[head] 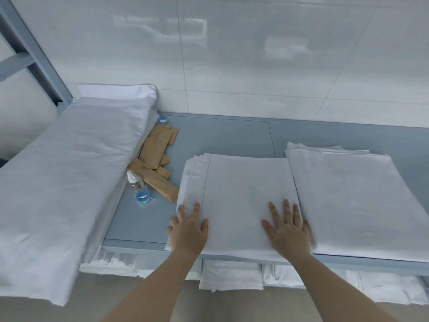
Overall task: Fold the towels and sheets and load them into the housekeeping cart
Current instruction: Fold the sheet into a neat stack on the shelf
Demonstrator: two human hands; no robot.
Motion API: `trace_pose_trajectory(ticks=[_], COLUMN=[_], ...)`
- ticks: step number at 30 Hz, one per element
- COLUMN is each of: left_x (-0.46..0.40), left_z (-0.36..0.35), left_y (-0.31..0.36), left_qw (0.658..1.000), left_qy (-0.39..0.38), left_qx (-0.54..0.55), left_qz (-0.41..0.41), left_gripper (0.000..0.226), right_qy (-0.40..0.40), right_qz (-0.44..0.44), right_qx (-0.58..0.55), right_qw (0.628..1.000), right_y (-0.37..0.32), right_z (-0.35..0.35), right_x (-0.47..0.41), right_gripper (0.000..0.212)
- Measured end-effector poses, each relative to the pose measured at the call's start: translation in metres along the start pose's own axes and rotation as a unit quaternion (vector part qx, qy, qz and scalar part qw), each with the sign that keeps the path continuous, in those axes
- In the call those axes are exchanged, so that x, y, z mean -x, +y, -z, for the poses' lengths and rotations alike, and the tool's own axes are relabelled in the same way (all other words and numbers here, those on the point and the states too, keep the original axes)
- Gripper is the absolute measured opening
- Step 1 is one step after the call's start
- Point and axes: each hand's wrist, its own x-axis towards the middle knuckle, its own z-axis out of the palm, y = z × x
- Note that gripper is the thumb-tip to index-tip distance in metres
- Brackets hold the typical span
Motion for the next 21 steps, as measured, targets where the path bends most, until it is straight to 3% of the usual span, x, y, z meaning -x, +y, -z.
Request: trace_pose_trajectory(ticks=[15,21], left_x=[0.056,0.024], left_z=[0.003,0.008], left_y=[-0.01,-0.019], left_qw=[0.999,0.999], left_qy=[-0.004,-0.015], left_qx=[0.029,0.039], left_qz=[0.039,0.025], left_gripper=[0.055,0.056], right_qy=[-0.002,0.046], right_qz=[0.04,-0.039], right_qx=[0.033,-0.073], right_qw=[0.999,0.996], right_y=[0.008,0.009], right_z=[-0.009,0.001], right_x=[0.042,0.033], right_gripper=[0.064,0.064])
